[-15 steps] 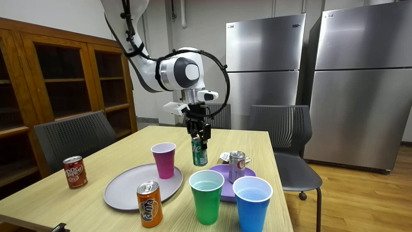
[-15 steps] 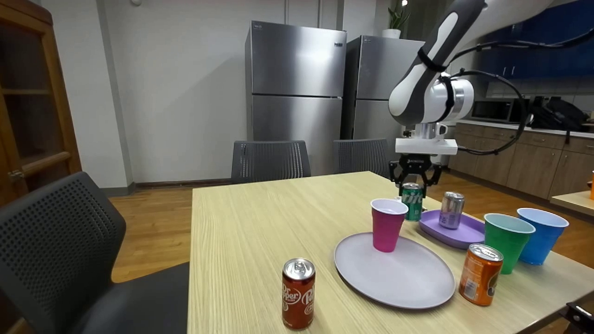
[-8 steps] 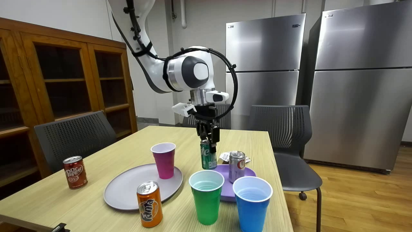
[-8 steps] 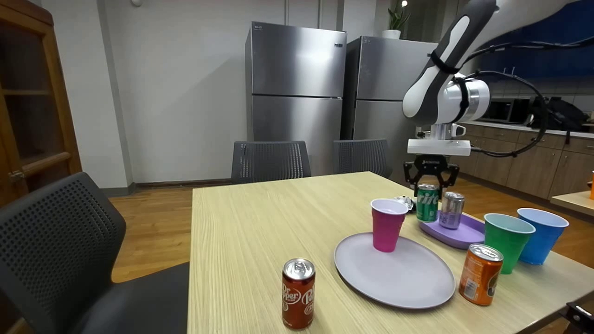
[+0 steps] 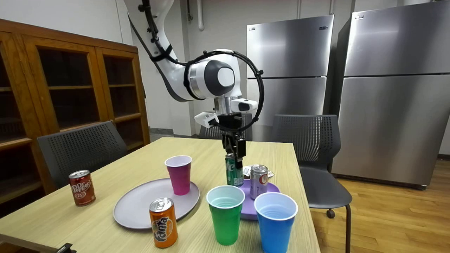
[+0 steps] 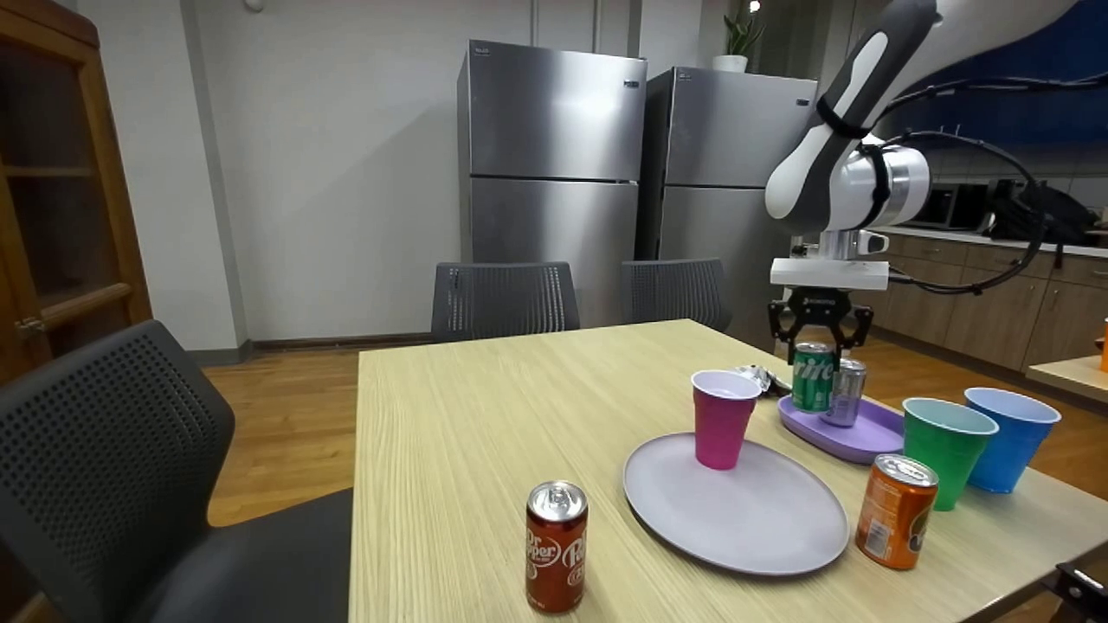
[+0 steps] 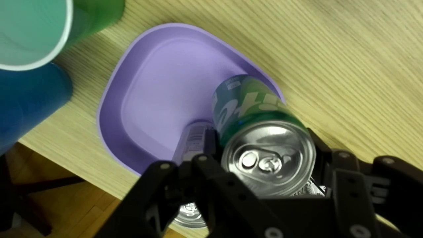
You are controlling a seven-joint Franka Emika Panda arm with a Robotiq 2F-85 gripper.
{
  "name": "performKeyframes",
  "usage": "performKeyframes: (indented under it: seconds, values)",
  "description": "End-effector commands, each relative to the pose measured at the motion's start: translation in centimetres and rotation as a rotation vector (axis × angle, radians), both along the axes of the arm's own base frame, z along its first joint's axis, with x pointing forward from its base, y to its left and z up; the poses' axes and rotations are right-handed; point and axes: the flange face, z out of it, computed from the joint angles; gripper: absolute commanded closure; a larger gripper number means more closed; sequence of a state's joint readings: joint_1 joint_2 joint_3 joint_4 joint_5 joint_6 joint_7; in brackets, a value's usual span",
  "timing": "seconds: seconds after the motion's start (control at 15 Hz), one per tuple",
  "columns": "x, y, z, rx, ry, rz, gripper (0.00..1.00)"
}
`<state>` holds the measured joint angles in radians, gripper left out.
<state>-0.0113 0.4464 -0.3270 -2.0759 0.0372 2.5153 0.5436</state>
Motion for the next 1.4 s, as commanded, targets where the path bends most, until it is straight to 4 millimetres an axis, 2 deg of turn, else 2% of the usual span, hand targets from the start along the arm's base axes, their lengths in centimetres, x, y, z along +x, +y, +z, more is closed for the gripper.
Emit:
performKeyframes:
  seconds: [0.0, 0.73, 1.33]
  values:
    - [-0.3, -0.6, 0.8, -0.005, -0.014, -0.044, 0.62]
    - [0.0, -2.3, -0.2, -0.008, -0.015, -0.095, 0.62]
    - [1.4, -2.4, -1.8, -0.012, -0.030, -0.112, 0.62]
